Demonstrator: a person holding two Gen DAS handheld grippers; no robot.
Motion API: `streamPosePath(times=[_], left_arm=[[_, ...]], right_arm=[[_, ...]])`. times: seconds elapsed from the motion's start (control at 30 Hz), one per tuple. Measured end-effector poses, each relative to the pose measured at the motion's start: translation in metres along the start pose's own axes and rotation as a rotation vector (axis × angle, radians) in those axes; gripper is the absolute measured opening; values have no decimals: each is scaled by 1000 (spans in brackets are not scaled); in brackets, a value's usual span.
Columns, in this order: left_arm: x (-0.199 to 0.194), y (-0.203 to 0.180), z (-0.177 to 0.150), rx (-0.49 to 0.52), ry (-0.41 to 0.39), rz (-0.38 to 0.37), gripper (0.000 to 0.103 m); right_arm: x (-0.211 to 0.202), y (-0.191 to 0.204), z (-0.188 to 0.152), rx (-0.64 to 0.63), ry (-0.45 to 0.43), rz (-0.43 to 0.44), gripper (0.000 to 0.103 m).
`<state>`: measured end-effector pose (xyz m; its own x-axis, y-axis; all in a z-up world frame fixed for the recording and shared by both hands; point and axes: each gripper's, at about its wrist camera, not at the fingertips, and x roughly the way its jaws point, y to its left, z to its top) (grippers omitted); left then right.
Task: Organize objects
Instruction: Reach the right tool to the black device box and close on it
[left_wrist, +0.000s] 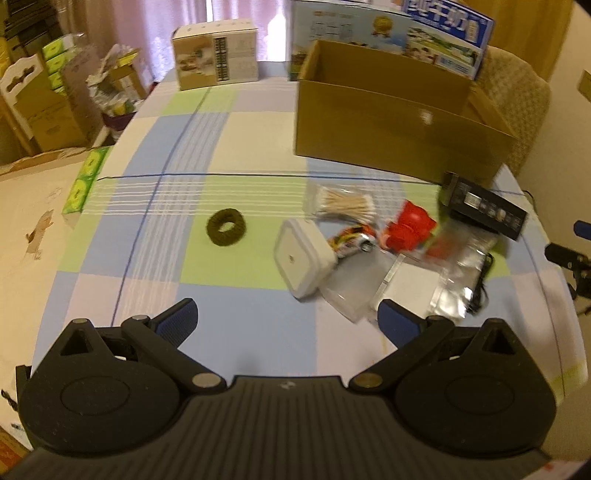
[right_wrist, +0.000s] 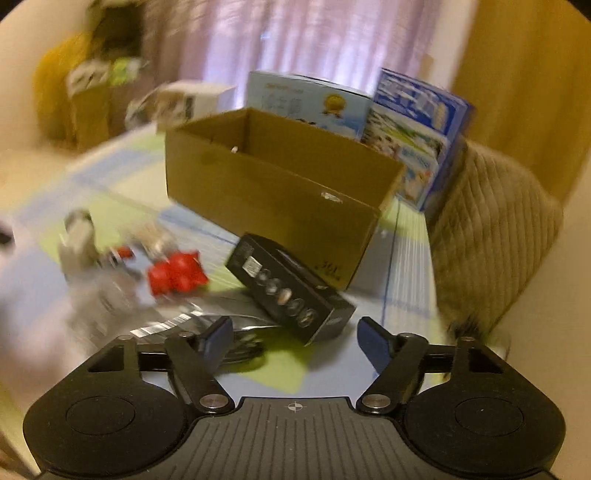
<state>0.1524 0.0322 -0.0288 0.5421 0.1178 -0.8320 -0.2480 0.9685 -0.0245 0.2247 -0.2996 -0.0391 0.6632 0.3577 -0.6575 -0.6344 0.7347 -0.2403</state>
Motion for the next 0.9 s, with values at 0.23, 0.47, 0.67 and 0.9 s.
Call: streamPosePath(times=[0.23,0.47,0.67,0.9], left_arm=[[17,13,8,-69,29,73,102],[27,14,8,-104,57,104,102],[36,10,8,-117,80,122,102],[43,0,13,-111,83,124,102]], right_arm=[[58,13,-22,-396,-3,-61,63],[98,11,-35,-568,46,-64,46],[95,-6,-27,-509,45,-30,0],[75,-25,-19,-360,26,-29,0]])
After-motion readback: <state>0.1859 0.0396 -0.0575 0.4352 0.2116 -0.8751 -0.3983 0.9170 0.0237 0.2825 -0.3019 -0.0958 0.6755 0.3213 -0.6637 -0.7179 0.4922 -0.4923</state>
